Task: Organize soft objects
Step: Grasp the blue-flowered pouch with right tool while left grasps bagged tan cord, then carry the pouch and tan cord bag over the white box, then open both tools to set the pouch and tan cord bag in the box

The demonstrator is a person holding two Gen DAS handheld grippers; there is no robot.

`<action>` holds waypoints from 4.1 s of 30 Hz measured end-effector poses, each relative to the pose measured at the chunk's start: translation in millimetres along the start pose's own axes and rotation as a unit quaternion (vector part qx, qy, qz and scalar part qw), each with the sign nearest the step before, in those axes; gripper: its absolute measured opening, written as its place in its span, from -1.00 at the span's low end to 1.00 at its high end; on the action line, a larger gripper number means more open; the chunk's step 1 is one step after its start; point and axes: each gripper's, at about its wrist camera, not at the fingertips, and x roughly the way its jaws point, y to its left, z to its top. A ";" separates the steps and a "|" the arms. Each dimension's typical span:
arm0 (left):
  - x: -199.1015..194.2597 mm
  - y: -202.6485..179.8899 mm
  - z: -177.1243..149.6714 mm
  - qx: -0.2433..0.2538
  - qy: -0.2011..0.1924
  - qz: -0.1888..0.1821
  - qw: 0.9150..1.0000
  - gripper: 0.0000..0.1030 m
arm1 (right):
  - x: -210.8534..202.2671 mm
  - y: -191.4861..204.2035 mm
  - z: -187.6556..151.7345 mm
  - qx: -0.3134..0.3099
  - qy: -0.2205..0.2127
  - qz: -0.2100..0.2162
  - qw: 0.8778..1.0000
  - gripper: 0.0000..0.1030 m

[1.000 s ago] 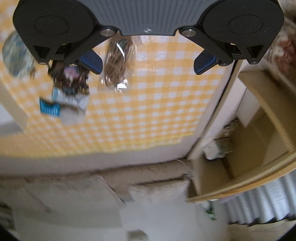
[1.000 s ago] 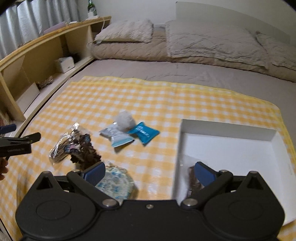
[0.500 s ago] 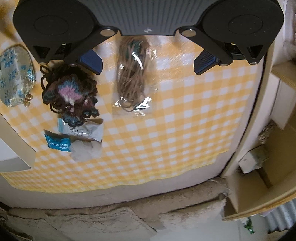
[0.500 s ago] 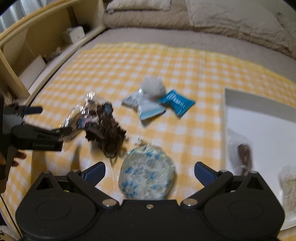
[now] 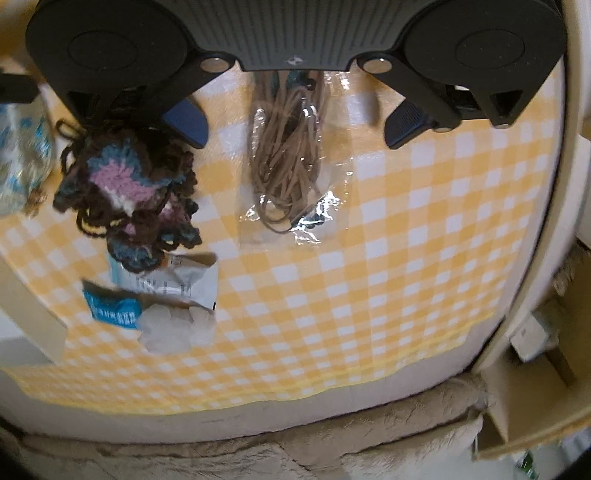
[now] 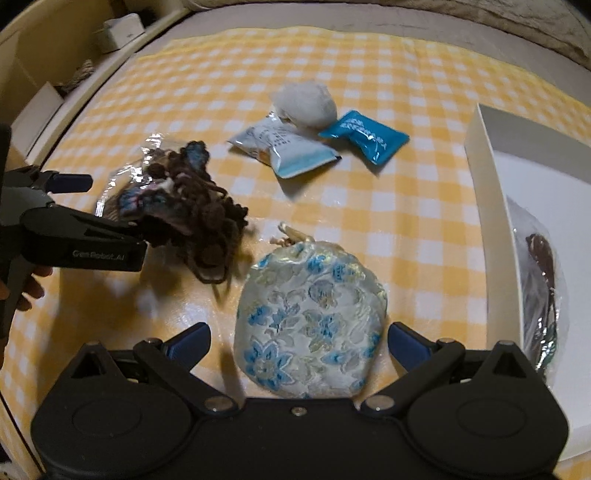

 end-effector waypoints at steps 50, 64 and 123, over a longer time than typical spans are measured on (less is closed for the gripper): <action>-171.9 -30.0 4.2 -0.194 -0.156 -0.056 0.967 -0.34 | -137.8 -34.3 -3.1 -0.052 -0.190 0.018 0.980 0.15; -185.5 -102.9 32.8 -0.217 -0.187 -0.129 0.949 -0.34 | -191.2 -111.1 -16.0 -0.005 -0.246 -0.028 0.969 0.15; -44.9 -305.4 40.7 -0.277 -0.033 -0.275 0.920 0.18 | -101.2 -302.2 -60.1 0.008 -0.031 -0.167 0.985 0.31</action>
